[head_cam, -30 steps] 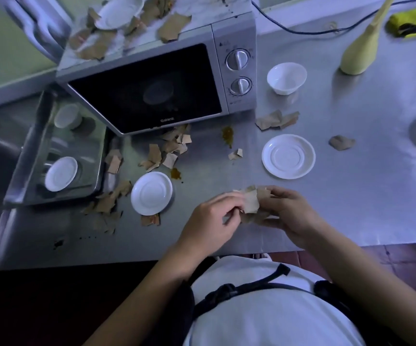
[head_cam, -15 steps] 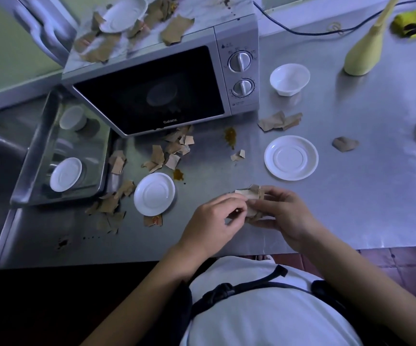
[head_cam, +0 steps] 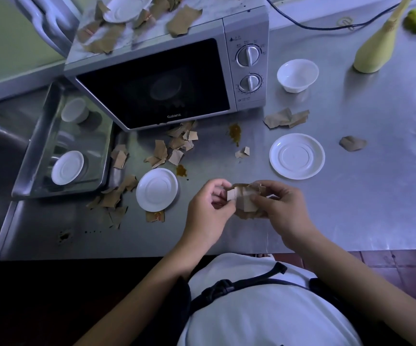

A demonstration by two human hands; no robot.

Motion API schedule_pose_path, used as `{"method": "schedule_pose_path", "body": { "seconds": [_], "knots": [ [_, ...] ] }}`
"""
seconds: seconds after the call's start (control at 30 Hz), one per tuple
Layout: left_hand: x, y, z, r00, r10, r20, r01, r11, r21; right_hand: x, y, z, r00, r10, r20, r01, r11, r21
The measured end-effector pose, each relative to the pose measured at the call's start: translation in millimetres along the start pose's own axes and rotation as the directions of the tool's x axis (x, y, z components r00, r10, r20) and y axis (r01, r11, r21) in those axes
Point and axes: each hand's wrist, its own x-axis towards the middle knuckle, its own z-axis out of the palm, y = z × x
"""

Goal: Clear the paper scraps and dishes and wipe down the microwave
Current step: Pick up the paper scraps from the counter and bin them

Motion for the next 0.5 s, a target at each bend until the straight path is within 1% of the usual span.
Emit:
{"method": "schedule_pose_path", "body": {
  "seconds": [0.07, 0.13, 0.23, 0.33, 0.4, 0.47, 0.5],
  "knots": [
    [2.4, -1.8, -2.1, 1.000, -0.013, -0.014, 0.013, 1.000, 0.001, 2.2, 1.2, -0.6, 1.000, 0.002, -0.028, -0.003, 1.000, -0.019],
    [6.5, -2.6, -3.7, 0.997, -0.064, -0.051, 0.061, 0.996, -0.057, 4.2, 1.7, -1.3, 0.999, 0.012, -0.041, -0.011, 1.000, 0.006],
    [13.3, -3.5, -5.9, 0.987, -0.150, -0.061, 0.140, 0.981, -0.134, 5.4, 2.1, -1.1, 0.999, 0.029, -0.013, -0.028, 0.998, 0.048],
    [15.9, -4.0, -8.5, 0.983, -0.181, -0.003, 0.180, 0.979, -0.100, 7.3, 2.4, -3.3, 0.999, 0.041, -0.006, -0.041, 0.997, 0.067],
    [17.7, -4.9, -11.8, 0.984, -0.175, 0.043, 0.176, 0.984, -0.028, 9.0, 2.9, -5.1, 0.999, 0.053, 0.004, -0.053, 0.996, 0.078],
    [22.0, -3.3, -16.2, 0.977, -0.174, 0.119, 0.170, 0.984, 0.044, 9.4, 3.3, -5.1, 0.998, 0.059, 0.036, -0.062, 0.994, 0.091],
    [24.8, -1.3, -18.8, 0.966, -0.180, 0.184, 0.176, 0.984, 0.039, 9.3, 3.6, -4.4, 0.997, 0.058, 0.059, -0.064, 0.993, 0.097]
  ]
}}
